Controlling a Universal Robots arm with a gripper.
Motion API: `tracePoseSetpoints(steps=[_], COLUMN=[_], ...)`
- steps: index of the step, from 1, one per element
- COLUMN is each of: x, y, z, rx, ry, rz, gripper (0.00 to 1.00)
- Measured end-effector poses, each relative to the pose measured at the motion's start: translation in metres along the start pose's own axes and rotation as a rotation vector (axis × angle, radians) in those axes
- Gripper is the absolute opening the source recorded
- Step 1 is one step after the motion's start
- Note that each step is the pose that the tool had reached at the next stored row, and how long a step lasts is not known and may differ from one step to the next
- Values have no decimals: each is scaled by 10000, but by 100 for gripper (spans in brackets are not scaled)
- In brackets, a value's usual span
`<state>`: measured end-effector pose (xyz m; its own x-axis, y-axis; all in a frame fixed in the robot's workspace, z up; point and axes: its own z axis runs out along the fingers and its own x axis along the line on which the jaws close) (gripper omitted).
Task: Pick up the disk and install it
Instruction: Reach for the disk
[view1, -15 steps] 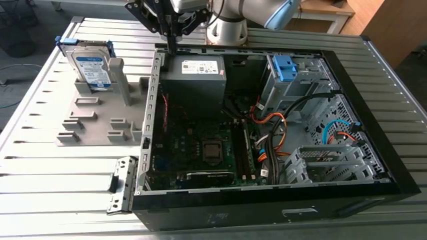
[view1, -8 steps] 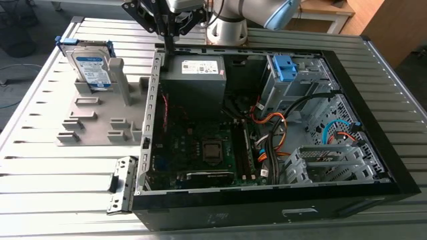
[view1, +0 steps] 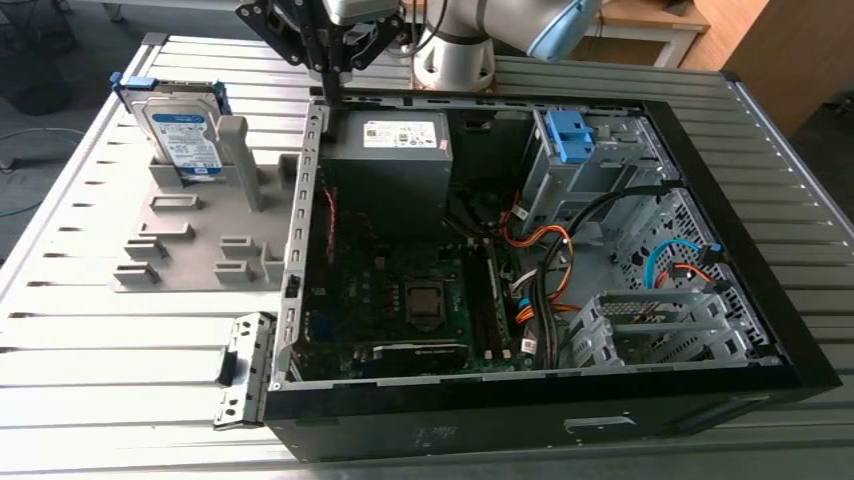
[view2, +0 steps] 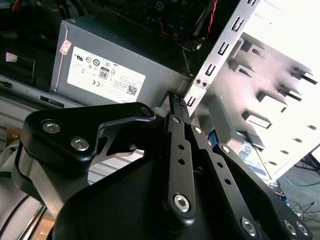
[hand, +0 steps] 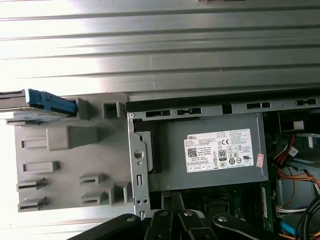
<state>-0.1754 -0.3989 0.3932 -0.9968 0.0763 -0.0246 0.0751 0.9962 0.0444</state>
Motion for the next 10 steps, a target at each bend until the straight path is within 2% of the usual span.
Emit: tracePoseSetpoints(steps=[10], x=[58], y=[-5], z=[-2], rx=[1], ry=[1], rz=[0], gripper=[11])
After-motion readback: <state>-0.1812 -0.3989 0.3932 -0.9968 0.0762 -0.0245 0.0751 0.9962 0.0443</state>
